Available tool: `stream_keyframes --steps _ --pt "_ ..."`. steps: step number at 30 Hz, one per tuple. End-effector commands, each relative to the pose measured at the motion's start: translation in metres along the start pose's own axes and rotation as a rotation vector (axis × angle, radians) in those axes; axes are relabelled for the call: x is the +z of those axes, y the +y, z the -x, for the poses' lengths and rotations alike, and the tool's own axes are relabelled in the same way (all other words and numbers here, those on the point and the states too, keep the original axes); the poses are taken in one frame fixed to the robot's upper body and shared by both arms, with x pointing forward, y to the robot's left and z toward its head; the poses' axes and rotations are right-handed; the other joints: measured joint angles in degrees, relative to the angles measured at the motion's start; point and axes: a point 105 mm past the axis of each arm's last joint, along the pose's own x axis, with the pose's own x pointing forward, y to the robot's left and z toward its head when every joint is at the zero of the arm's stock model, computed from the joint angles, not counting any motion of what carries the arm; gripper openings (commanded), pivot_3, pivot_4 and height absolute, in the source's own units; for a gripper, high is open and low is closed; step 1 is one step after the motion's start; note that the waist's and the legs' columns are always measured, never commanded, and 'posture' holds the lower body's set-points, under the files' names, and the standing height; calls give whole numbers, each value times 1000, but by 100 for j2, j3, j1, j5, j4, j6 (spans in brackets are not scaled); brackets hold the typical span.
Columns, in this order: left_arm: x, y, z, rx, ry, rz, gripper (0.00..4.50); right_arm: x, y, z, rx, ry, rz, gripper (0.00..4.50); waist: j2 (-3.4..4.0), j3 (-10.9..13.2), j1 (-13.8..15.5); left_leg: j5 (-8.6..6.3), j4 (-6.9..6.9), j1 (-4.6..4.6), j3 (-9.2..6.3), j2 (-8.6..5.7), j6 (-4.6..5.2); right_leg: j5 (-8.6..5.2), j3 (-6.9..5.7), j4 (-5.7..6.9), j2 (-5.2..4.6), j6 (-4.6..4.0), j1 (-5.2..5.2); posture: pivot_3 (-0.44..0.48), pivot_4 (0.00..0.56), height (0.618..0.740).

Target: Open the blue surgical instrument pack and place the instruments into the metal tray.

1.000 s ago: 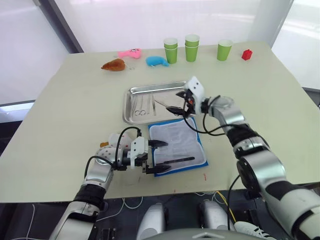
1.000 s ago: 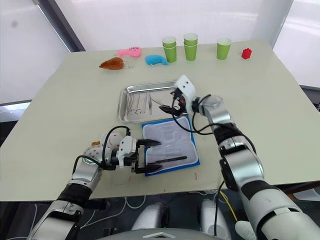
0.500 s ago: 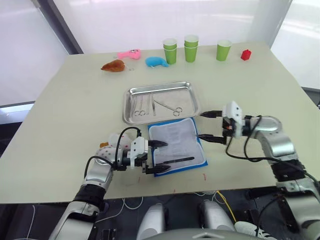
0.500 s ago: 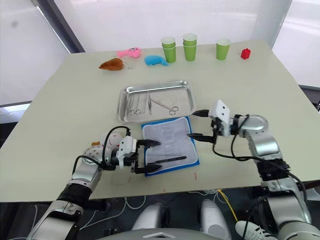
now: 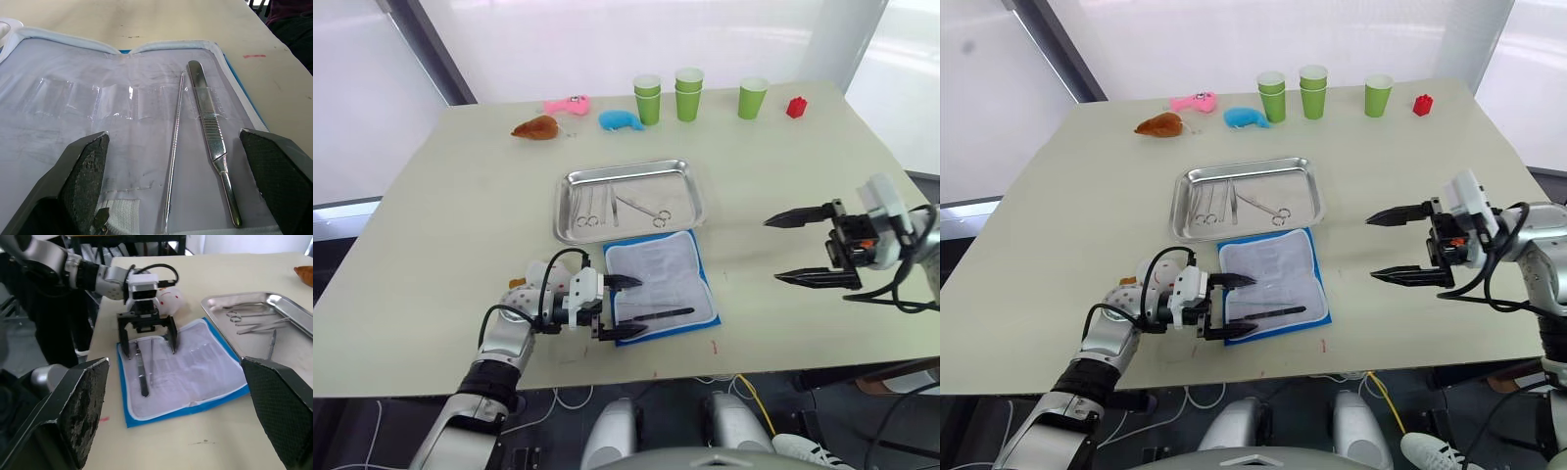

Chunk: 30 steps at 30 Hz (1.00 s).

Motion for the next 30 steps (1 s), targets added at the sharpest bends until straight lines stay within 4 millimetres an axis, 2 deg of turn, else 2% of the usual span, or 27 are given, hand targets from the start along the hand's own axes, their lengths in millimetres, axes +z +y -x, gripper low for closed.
stream_keyframes --steps 1,7,11,14,22,30 --pt "-58 -35 3 -72 167 231 4500 21 5 8 22 -7 47 4463 0 0 -1 0 0 -1 0 0 0 0 0 0 0 0 -1 0 150 740" --pt "-58 -35 3 -93 177 223 4500 21 1 -4 -3 -13 63 4463 -1 1 0 0 0 -1 -1 1 0 0 -2 0 0 0 -2 0 150 740" --pt "-60 -37 5 -124 200 209 4500 -10 -7 -28 -74 115 114 4463 -4 1 -1 0 0 0 -3 2 0 -2 -4 0 2 -3 -3 0 150 740" --pt "-60 -36 6 -129 202 207 4500 -14 -12 -41 -125 96 141 4463 -2 3 -2 0 0 -2 -4 3 0 -3 -5 1 3 -5 -4 0 150 740" --pt "-59 -33 5 -128 200 197 4500 -46 -10 -100 -135 125 85 4463 -6 2 -4 0 -1 2 -9 7 0 0 -5 6 10 0 -4 0 150 740" --pt "-59 -35 7 -125 202 198 4500 -66 -16 -133 -139 156 72 4463 -11 2 -5 1 0 4 -11 7 0 1 -2 10 15 0 -3 0 150 740"
